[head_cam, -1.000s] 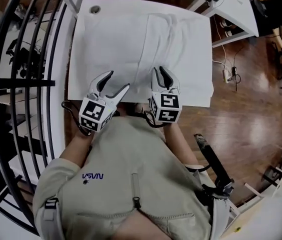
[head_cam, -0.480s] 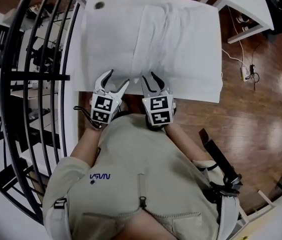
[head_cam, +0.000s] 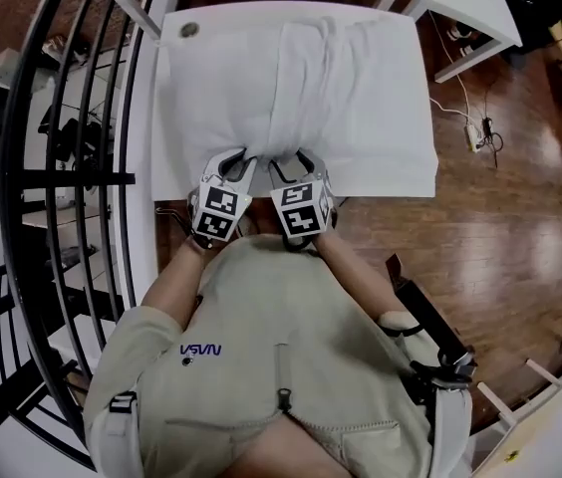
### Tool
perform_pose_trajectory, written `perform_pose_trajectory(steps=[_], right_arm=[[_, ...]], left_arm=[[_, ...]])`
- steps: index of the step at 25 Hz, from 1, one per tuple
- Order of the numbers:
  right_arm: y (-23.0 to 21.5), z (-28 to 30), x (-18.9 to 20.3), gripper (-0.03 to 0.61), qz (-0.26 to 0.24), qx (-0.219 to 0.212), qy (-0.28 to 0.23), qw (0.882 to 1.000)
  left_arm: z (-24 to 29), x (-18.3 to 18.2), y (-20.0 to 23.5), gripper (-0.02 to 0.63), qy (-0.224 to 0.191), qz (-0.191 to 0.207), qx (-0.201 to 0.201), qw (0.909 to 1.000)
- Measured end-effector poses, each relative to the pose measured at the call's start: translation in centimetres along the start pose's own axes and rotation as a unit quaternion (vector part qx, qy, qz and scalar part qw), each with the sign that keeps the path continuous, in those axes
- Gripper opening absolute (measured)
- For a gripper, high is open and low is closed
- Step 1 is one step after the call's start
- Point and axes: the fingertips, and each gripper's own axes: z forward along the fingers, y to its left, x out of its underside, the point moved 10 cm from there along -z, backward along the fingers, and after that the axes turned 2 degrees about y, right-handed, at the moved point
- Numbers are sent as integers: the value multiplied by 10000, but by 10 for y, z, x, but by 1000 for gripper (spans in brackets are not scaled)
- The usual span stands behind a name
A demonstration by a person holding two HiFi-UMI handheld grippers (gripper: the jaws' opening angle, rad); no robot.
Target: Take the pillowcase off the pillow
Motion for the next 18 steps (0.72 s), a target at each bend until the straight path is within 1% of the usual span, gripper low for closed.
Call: perform_pose_trajectory(steps=[1, 2, 3, 4, 5, 8, 12, 16, 18], right_arm=[[1, 2, -3, 227, -133, 182, -19, 9997], [0, 1, -6, 177, -257, 385, -49, 9989], [-1, -1, -9, 97, -338, 568, -88, 9978], [-3, -4, -11, 49, -357, 698, -136, 9968], [-6, -9, -13, 22, -324, 787, -195, 9962], [-18, -29, -19, 15, -167, 1090, -427, 9930], [-41, -54, -21, 12, 83, 1609, -655, 9848], [-71, -69, -8, 11, 560, 2015, -626, 9759], [-83, -70, 3, 11, 695, 2183, -549, 9719]], left_arm=[[-2, -2, 1, 58, -70, -27, 16, 10000], [-5, -5, 3, 51, -132, -50, 15, 9999], [-7, -8, 5, 47, -182, -62, 4, 9998], [-10, -12, 8, 44, -229, -66, -13, 9997], [-13, -16, 10, 43, -289, -66, -39, 9996], [-24, -32, 22, 37, -580, -131, -199, 9980], [-37, -47, 47, 35, -1031, -206, -523, 9931], [-47, -43, 68, 35, -1144, -477, -625, 9903], [-49, -37, 73, 34, -1160, -633, -622, 9893]])
